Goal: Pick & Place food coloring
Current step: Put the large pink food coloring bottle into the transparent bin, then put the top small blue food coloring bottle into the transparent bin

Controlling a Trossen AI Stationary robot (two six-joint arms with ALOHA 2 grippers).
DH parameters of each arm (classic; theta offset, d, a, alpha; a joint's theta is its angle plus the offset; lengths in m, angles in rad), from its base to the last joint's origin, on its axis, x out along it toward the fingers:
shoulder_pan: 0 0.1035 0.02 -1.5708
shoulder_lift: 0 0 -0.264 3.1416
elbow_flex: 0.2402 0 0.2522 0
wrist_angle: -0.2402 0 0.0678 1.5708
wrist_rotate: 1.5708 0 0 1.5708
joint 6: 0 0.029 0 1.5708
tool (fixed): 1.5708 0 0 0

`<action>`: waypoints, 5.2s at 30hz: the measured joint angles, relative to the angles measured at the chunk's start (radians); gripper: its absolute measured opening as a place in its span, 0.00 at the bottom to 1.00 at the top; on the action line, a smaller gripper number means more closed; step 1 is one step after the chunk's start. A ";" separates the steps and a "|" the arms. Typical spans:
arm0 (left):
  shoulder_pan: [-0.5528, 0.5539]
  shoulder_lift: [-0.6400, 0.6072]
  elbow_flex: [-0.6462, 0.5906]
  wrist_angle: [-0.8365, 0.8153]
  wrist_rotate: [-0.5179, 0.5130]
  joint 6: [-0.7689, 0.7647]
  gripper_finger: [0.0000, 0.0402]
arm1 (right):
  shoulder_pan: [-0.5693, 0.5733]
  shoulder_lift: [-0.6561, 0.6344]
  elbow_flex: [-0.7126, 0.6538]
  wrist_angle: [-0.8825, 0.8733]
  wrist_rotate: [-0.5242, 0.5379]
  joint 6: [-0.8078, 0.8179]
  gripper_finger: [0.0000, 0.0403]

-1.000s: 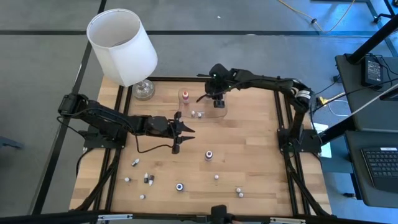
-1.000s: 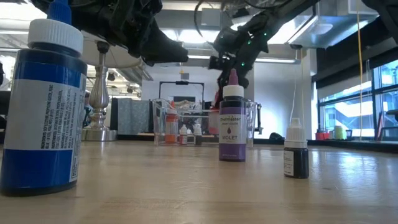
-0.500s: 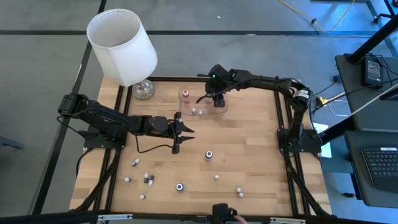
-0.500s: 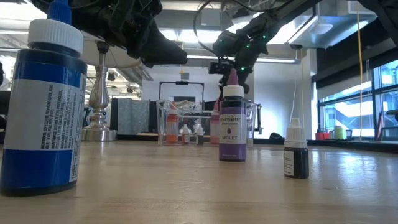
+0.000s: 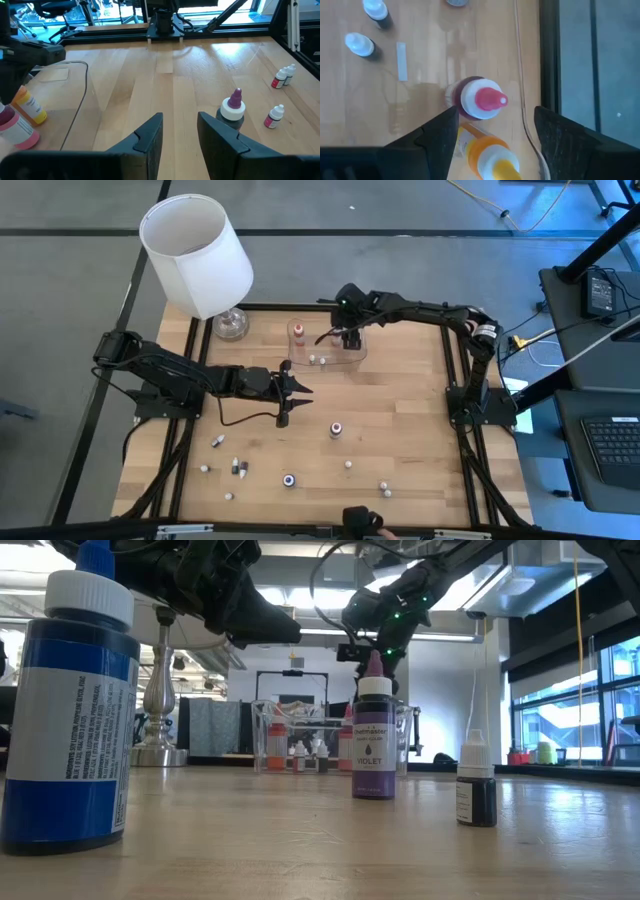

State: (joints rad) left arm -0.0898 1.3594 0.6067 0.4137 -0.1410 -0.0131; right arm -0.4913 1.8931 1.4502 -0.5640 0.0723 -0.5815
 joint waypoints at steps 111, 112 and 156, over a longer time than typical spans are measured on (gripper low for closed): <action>0.036 0.560 0.427 -1.785 0.609 -0.714 0.29 | 0.567 -1.049 -0.932 0.397 0.145 0.442 0.65; 0.033 0.559 0.419 -1.782 0.595 -0.727 0.29 | 0.567 -1.049 -0.932 0.396 0.145 0.445 0.65; -0.199 0.356 0.151 -1.415 0.585 -1.202 0.29 | 0.567 -1.049 -0.933 0.357 0.145 0.472 0.65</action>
State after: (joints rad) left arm -0.2890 1.7157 0.7574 -1.0008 0.4443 -1.2150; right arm 0.0753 0.8444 0.5175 -0.2070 0.2173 -0.1097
